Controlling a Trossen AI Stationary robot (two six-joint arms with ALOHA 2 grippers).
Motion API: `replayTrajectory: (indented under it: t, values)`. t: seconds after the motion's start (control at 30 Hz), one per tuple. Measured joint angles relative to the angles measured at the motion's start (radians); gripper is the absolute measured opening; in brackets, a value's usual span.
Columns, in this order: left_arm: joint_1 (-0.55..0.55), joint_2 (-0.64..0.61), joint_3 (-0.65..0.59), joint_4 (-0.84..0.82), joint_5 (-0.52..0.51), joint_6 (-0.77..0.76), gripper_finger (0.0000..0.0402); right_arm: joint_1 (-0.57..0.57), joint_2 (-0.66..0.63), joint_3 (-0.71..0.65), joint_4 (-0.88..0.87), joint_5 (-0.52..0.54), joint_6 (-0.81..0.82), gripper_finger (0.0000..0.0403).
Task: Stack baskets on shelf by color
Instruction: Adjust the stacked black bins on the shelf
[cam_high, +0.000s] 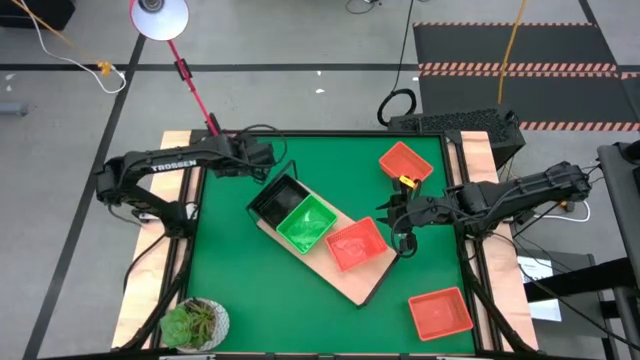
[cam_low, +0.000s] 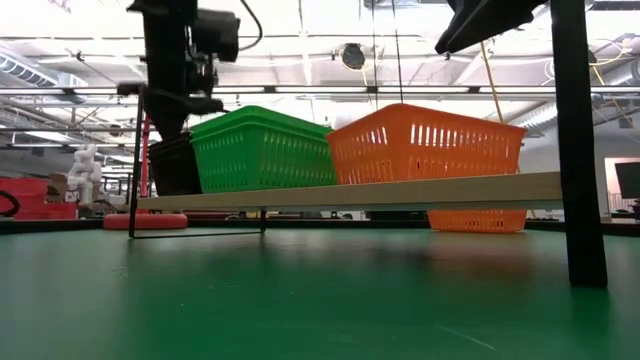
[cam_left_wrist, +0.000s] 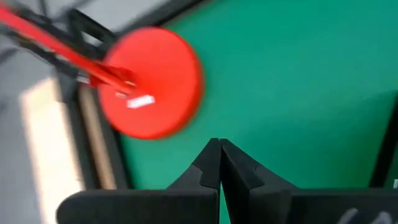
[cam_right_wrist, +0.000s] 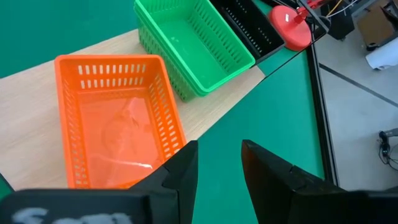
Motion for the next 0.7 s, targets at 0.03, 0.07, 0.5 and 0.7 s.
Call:
replayTrajectory:
  t: [0.03, 0.07, 0.5, 0.7]
  values:
    - [0.009, 0.000, -0.024, 0.036, 0.023, 0.008, 0.0002, 0.000, 0.000, 0.000, 0.000, 0.000, 0.000, 0.0116]
    - [0.017, 0.001, -0.047, 0.067, 0.046, 0.017, 0.0002, 0.000, 0.000, 0.000, 0.000, 0.000, 0.000, 0.0116]
    - [0.096, 0.002, -0.151, 0.322, 0.320, 0.163, 0.0001, 0.000, 0.000, 0.000, 0.000, 0.000, 0.000, 0.0116]
    - [0.072, 0.001, -0.152, 0.335, 0.378, 0.164, 0.0001, 0.000, 0.000, 0.000, -0.001, 0.000, 0.000, 0.0116]
